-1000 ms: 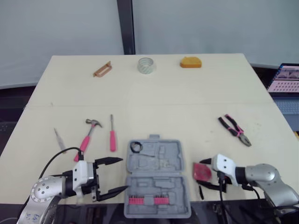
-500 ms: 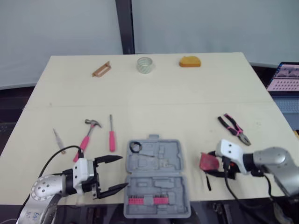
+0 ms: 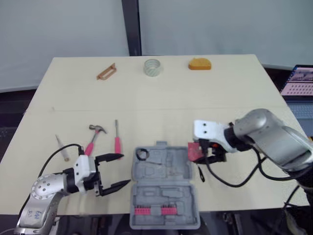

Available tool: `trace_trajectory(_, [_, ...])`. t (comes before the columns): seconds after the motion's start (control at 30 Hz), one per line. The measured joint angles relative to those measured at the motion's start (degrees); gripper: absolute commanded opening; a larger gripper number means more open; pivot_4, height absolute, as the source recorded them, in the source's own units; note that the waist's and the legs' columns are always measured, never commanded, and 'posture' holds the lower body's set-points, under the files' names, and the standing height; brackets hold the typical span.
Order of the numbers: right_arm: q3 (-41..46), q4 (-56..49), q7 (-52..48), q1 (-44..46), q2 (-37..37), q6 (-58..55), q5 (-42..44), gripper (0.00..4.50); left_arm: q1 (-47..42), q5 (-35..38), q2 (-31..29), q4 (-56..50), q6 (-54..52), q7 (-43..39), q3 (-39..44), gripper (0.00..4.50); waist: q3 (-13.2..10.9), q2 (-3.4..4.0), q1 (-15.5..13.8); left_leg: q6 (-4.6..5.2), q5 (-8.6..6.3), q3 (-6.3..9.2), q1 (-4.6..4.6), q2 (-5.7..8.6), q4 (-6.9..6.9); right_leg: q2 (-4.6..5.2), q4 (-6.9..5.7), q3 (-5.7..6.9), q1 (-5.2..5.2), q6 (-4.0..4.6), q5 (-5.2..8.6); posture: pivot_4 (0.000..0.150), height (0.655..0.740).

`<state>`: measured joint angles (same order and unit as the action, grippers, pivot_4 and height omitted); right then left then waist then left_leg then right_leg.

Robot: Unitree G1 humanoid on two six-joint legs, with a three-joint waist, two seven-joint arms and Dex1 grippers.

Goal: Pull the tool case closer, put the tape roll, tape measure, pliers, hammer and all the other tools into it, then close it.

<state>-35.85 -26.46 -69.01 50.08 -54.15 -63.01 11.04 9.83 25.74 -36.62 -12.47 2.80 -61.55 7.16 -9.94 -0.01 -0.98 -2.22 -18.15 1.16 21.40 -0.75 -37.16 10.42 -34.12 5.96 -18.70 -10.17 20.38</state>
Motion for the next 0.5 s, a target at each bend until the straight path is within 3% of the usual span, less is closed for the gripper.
trace_trajectory(0.17, [-7.1,0.6,1.3,4.2,3.9,-4.5,-1.5,3.03,1.1,-0.6,0.3,0.1,1.1,0.1,-0.3,4.5,0.0,0.0,0.1,0.0,0.0,0.0,0.02,0.0,-0.01,0.0,-0.05,0.0,-0.04,0.0,0.0,0.15,0.74])
trace_trajectory(0.5, [-13.9,10.8,5.7,6.3,11.3,-2.0,-7.0,3.03,2.1,-1.4,0.5,0.2,2.2,0.6,-0.4,4.5,0.0,0.0,1.2,-0.01,0.0,-0.1,0.04,-0.03,-0.01,0.02,-0.23,0.01,-0.24,0.0,0.0,0.15,0.74])
